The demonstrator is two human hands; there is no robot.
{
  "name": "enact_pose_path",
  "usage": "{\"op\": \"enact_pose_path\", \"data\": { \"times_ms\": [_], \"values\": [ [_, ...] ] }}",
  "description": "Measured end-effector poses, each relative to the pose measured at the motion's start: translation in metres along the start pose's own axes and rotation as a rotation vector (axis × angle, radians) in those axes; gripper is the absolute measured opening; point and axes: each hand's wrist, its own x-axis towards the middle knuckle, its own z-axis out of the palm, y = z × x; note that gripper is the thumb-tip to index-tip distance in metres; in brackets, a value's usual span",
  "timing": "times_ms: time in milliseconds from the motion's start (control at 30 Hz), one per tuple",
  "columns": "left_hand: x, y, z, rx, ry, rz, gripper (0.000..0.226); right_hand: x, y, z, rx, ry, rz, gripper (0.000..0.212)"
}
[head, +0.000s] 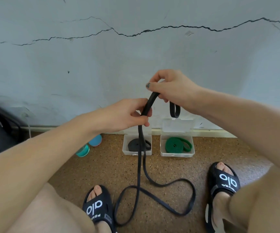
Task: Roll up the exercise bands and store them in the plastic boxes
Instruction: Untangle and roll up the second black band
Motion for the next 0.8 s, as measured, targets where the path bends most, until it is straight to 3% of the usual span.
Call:
{"op": "enact_pose_path", "data": {
  "times_ms": [167, 267, 433, 667, 800],
  "values": [
    [-0.001, -0.001, -0.003, -0.087, -0.001, -0.007, 0.009, 0.005, -0.001, -0.014, 0.08, 0.173, 0.016, 0.014],
    [-0.002, -0.006, -0.003, -0.005, -0.021, -0.013, 0.012, 0.007, 0.001, -0.026, 0.111, 0.265, 0.017, 0.018],
    [-0.004, -0.002, -0.001, -0.039, 0.024, 0.011, 0.01, 0.009, 0.011, -0.041, -0.012, 0.276, 0.038, 0.016],
    [-0.011, -0.005, -0.007, -0.072, -0.008, -0.009, 0.012, 0.004, 0.028, -0.042, -0.451, -0.054, 0.089, 0.027],
    [-0.012, -0.004, -0.008, -0.105, -0.002, 0.001, 0.012, -0.004, 0.018, -0.032, -0.321, -0.218, 0.121, 0.054]
  ]
}}
